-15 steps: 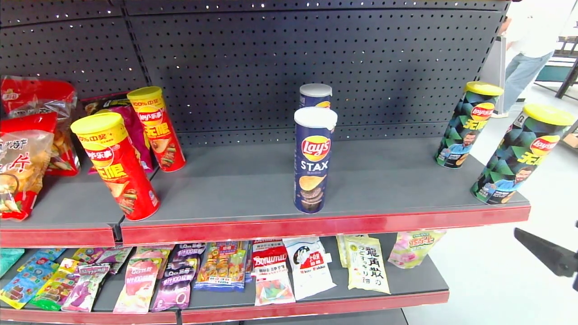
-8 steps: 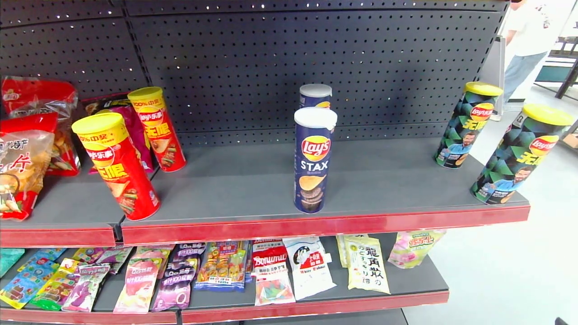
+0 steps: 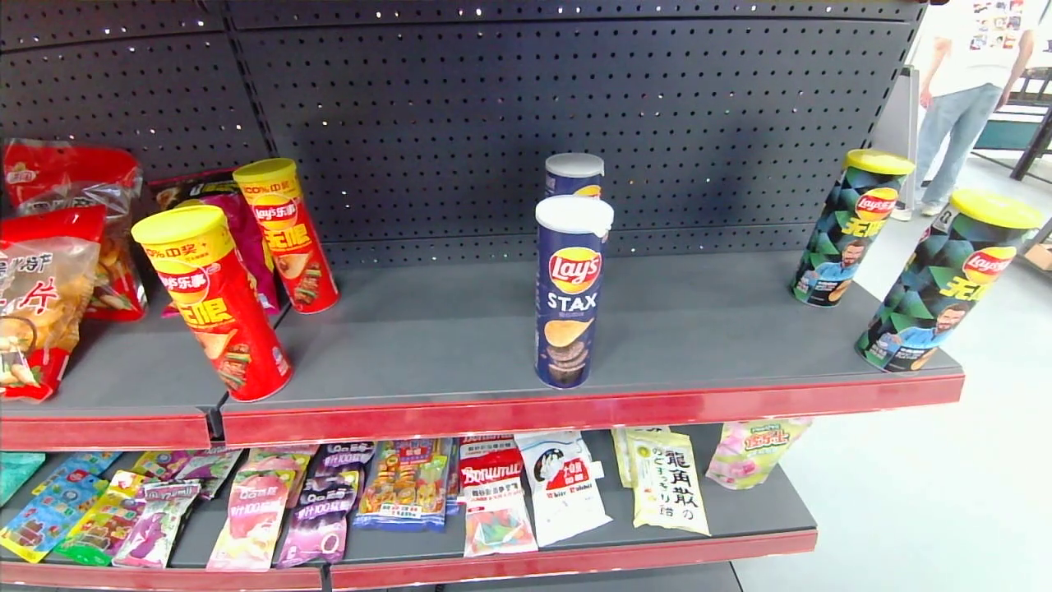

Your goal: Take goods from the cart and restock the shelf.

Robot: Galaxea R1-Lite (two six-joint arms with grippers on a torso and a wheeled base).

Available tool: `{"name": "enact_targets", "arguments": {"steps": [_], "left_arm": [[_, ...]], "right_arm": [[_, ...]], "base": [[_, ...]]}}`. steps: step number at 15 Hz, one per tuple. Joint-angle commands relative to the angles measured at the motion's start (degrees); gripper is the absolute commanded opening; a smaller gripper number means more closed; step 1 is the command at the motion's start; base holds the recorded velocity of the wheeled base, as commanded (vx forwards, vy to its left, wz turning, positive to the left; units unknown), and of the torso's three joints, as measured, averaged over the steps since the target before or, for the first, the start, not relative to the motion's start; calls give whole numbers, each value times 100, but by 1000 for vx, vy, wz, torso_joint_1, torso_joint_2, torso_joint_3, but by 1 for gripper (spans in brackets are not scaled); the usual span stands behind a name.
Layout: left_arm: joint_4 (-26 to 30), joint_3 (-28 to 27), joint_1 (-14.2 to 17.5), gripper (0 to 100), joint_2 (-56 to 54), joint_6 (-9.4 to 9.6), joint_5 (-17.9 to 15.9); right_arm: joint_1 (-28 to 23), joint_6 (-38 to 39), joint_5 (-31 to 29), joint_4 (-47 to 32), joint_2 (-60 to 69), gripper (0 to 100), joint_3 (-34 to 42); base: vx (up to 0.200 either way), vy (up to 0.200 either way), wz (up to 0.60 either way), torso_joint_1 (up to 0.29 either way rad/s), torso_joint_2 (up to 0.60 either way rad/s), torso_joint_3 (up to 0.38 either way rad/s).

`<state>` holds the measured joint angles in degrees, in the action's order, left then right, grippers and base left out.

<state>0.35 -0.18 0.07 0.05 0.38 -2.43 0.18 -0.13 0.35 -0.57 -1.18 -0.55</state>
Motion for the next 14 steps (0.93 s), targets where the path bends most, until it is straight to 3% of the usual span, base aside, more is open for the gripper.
{"name": "enact_targets", "arguments": {"steps": [1, 14], "left_arm": [[0, 1, 1, 100, 4, -3, 5], [0, 1, 1, 100, 4, -3, 5]], "right_arm": [[-27, 57, -141, 5, 109, 100, 37], [-1, -13, 9, 31, 109, 100, 46]], "base": [[0, 0, 0, 0, 0, 0], [0, 0, 0, 0, 0, 0]]}}
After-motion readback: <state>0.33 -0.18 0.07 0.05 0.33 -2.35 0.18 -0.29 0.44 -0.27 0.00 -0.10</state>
